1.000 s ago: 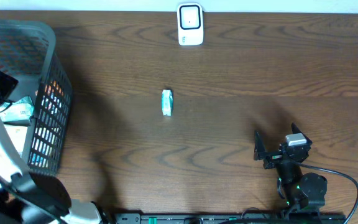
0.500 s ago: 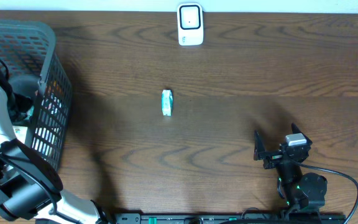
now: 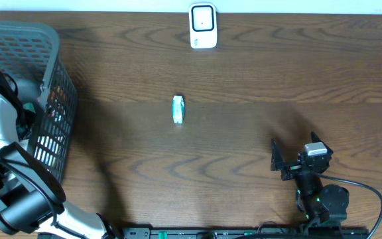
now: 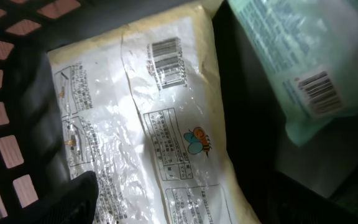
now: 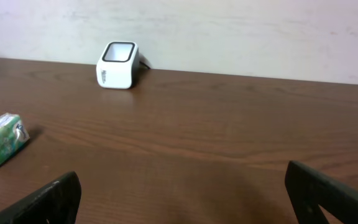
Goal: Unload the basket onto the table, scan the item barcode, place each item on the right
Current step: 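Return the left gripper to the basket and grasp the yellow-white bag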
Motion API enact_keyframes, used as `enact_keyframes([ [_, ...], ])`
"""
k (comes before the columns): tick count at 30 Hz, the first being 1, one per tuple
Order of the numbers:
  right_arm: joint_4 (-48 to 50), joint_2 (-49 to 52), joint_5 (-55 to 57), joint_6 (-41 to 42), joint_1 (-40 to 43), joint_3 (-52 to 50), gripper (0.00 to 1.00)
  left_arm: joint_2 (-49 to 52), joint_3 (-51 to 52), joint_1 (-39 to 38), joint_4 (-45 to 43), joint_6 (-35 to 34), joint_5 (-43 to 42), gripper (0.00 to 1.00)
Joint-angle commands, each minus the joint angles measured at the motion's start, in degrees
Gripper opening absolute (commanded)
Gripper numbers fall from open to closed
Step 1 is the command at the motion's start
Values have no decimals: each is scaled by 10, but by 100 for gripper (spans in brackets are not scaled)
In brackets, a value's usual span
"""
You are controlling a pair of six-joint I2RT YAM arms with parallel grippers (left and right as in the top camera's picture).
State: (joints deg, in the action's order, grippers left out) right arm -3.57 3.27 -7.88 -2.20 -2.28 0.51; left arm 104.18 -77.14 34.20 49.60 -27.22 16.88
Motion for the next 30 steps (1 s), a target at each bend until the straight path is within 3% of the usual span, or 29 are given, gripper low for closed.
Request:
enact_keyframes([
  [1, -1, -3, 3, -7, -3, -2, 99, 29, 12, 2, 0, 17, 12, 85],
  [14, -1, -3, 3, -7, -3, -2, 99, 128, 19, 11, 16, 17, 35, 82],
  [21, -1, -3, 3, -7, -3, -2, 99, 134, 19, 17, 15, 17, 35, 37],
  [30, -1, -3, 3, -7, -3, -2, 99, 122, 6, 17, 29, 15, 21, 8],
])
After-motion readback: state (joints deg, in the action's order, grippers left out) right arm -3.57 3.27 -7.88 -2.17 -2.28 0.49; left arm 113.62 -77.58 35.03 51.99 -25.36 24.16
